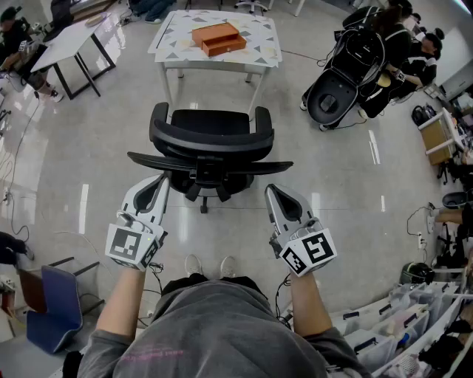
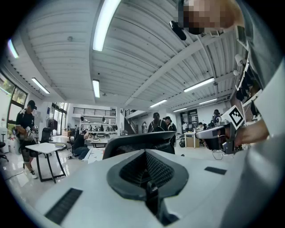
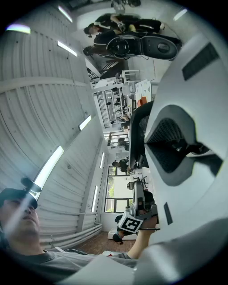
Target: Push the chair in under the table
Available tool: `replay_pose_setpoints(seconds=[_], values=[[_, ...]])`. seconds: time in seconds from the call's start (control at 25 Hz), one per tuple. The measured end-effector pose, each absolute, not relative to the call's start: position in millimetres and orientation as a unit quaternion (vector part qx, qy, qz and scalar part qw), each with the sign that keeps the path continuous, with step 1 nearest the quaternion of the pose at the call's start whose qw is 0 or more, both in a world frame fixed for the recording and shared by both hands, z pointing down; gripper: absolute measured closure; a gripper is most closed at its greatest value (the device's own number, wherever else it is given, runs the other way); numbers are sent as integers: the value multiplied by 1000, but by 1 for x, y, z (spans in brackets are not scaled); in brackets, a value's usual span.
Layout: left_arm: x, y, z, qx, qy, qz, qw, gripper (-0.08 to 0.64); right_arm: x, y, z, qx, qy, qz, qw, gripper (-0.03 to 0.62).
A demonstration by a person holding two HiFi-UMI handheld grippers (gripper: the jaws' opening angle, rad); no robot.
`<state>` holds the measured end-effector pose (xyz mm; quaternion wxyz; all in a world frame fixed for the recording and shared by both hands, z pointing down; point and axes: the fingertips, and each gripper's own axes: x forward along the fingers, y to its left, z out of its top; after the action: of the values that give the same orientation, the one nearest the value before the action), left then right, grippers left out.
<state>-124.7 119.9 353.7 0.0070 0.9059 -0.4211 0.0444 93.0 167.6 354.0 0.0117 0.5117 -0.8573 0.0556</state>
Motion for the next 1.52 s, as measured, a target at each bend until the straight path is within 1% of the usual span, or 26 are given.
replay_pose_setpoints(seconds=[1.24,1.36,1.44,1.52], values=[[-124,129,358,905,-423,49,7,554,93,171,358,523,-850,55,21,586],[-125,128,359,904,-424,50,7,521,94,170,358,526,-848,53,22,584],[-125,128,360,904,-425,50,7,512,95,170,359,529,-847,53,21,578],[-126,127,361,903,-426,50,9,489,96,170,360,530,-846,56,20,551]])
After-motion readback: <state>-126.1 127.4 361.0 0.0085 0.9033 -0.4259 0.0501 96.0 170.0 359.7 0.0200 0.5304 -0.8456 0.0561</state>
